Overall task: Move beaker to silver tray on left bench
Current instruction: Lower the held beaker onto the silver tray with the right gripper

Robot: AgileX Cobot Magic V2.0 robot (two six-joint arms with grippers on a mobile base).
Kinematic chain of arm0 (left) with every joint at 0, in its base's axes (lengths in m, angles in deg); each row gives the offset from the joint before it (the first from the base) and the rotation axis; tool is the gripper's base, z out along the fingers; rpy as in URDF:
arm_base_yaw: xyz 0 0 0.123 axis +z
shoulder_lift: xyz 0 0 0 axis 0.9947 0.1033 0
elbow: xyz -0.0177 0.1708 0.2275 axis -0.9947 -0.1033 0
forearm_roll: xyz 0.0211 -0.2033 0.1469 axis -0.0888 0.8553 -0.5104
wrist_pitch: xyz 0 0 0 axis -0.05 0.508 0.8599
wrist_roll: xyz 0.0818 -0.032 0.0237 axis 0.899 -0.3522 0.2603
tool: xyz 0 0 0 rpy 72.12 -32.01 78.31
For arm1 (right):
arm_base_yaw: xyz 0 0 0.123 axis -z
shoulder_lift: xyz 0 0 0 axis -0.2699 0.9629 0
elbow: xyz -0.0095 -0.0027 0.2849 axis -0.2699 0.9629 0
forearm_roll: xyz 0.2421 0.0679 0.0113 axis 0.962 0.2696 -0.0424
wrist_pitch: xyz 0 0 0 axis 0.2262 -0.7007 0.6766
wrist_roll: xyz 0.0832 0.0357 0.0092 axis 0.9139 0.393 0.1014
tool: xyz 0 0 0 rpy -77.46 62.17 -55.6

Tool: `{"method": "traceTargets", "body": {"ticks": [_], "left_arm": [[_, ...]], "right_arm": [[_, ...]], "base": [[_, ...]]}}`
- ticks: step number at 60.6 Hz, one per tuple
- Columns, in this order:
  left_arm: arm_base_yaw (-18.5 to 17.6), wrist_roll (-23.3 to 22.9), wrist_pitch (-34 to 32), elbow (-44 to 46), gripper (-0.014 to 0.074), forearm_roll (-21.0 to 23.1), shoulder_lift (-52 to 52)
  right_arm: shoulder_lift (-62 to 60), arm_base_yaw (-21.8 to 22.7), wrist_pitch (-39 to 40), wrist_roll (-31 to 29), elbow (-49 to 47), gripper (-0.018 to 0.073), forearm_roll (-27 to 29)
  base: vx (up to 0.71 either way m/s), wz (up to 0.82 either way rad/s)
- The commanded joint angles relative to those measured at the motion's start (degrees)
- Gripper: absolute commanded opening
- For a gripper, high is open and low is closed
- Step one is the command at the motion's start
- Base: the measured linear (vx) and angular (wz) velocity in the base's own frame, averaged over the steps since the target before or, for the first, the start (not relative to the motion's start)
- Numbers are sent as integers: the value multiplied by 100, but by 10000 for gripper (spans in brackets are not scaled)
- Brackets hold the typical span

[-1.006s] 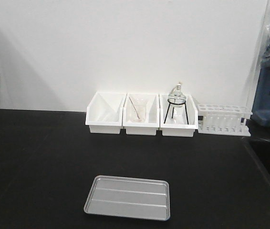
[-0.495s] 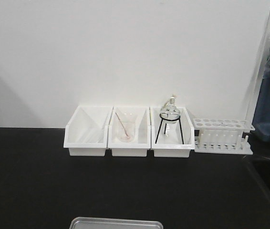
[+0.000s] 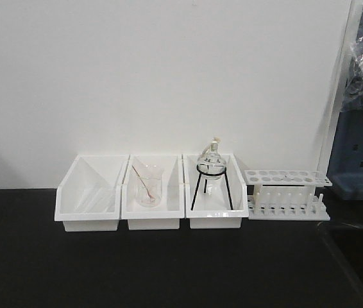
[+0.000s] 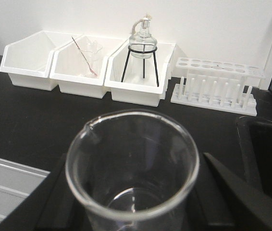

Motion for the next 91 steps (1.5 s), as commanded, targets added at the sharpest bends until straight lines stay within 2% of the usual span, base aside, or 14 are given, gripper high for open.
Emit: {"method": "traceTargets", "body": {"ticks": [1,19,24,40,48,65,77,91], "left_arm": [[-24,-11,-475,-114,1,12,-45],[-24,-11,-475,-114,1,12,-45],[-24,-11,-475,-114,1,12,-45],[-24,-11,-475,-114,1,12,-45],[-24,-11,-475,-114,1,12,-45],[-24,-11,-475,-114,1,12,-45],[-24,-11,-475,-114,1,12,-45],[-24,-11,-475,-114,1,12,-45]], "right_arm": [[18,14,429,-37,-187,-11,-78],[18,14,485,-47,-187,-11,-103],[36,14,795,-51,-187,-11,-310],[78,14,1445,-22,-187,-11,-249],[376,14,2272,-22,-187,-11,-249],[2598,14,4218,-47,-187,-11,-314],[4423,14,5866,-145,-219,-11,-938],[6228,14,6812,-150,-706,-11,-1343]], "base": [[5,0],[1,0],[0,0],[0,0],[0,0],[0,0],[0,0],[0,0]]}}
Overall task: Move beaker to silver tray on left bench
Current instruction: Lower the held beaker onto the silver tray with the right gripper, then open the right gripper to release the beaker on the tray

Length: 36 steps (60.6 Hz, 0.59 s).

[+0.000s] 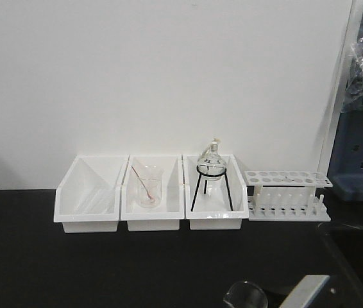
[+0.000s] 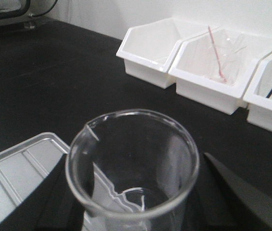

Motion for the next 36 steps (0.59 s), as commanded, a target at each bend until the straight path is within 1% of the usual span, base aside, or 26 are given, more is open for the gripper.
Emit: {"method": "traceTargets", "body": {"ticks": [1,8,13,25,31,36], "left_arm": [[-24,-11,-475,-114,1,12,-45],[-24,-11,-475,-114,1,12,-45],[-24,-11,-475,-114,1,12,-45],[-24,-11,-475,-114,1,12,-45],[-24,-11,-475,-114,1,12,-45],[-24,-11,-475,-114,1,12,-45]], "right_arm": [[491,14,849,-64,-422,-11,-224],[1169,-1,1153,4,-792,-11,-685],[1643,-109,1452,49,-983,-11,-868],[2437,-635,1743,25,-1385,-11,-906],[2755,-843,1751,25,-1544,-11,-896],[2983,-972,1690,-127,-1640,-9,-789]], "base": [[0,0],[0,0],[0,0],[0,0],[0,0],[0,0]]}}
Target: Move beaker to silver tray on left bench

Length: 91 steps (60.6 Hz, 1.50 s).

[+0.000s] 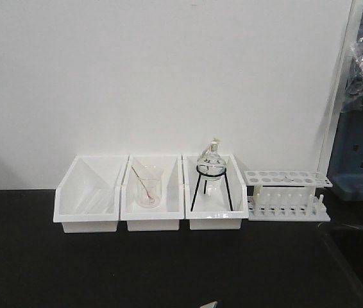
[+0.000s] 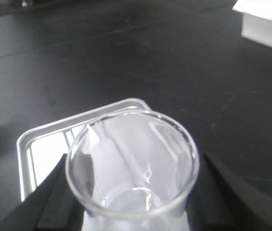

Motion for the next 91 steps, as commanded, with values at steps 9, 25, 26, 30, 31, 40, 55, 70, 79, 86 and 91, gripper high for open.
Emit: {"method": "traceTargets", "body": {"ticks": [9,25,26,30,31,40,55,70,79,86,91], "left_arm": [[-24,-11,-475,-114,1,12,-45],[-24,-11,-475,-114,1,12,-45],[-24,-11,-475,-114,1,12,-45],[-24,-11,-475,-114,1,12,-45],[-24,-11,-475,-114,1,12,-45],[-24,-11,-475,-114,1,12,-45],[-24,-11,-475,-114,1,12,-45],[-24,-11,-475,-114,1,12,-45],[-24,-11,-475,-114,1,12,-45],[-24,-11,-475,-114,1,12,-45],[-24,-11,-475,-114,1,12,-45]], "right_arm": [[364,-139,448,-580,-335,-1,534],[611,-139,493,-649,-335,99,867],[613,-139,503,-649,-335,109,867],[613,-139,510,-649,-335,171,867],[613,-139,526,-649,-335,185,867],[613,-139,564,-649,-335,364,867],[613,-139,558,-649,-335,628,924],[288,-139,559,-611,-315,651,918],[-392,-139,210,-321,-285,626,865],[-1140,-139,-363,20,-285,583,865],[-1813,-139,-971,154,-285,524,865]], "base": [[0,0],[0,0],[0,0],[0,0],[0,0],[0,0],[0,0],[0,0],[0,0],[0,0],[0,0]]}}
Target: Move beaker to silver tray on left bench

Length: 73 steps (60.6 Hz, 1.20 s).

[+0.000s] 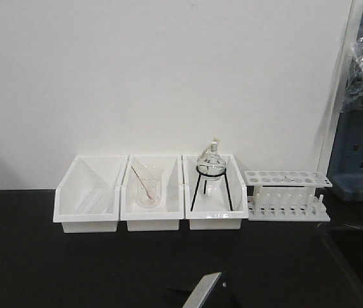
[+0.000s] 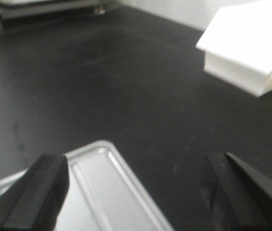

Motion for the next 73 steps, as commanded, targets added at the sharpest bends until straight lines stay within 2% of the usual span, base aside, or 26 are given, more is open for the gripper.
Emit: {"method": "traceTargets", "body": {"ticks": [1,8,12,17,28,37,46,67,73], "left_arm": [[-24,-11,-475,-114,1,12,-45],[-24,-11,-475,-114,1,12,-45],[-24,-11,-475,-114,1,12,-45],[-24,-11,-475,-114,1,12,-45],[-24,-11,-475,-114,1,12,-45],[-24,-11,-475,-114,1,12,-45],[-24,-11,-475,-114,1,12,-45],[-24,-11,-475,-114,1,12,-45],[-24,-11,-475,-114,1,12,-45]], "right_arm": [[-944,10,-281,208,-90,510,62],[-2116,10,-1520,757,-90,344,62],[-2855,10,-2485,1083,-90,176,62],[-3741,10,-3667,1180,-90,-20,62],[-5397,10,-5853,1173,-90,-15,67],[-6060,10,-6805,1173,-90,-14,67],[-6466,10,-7185,1173,-90,-14,89],[-6662,18,-7199,1102,-90,-11,37],[-6655,18,-7230,989,-90,-11,426]], "base": [[0,0],[0,0],[0,0],[0,0],[0,0],[0,0],[0,0],[0,0],[0,0]]}}
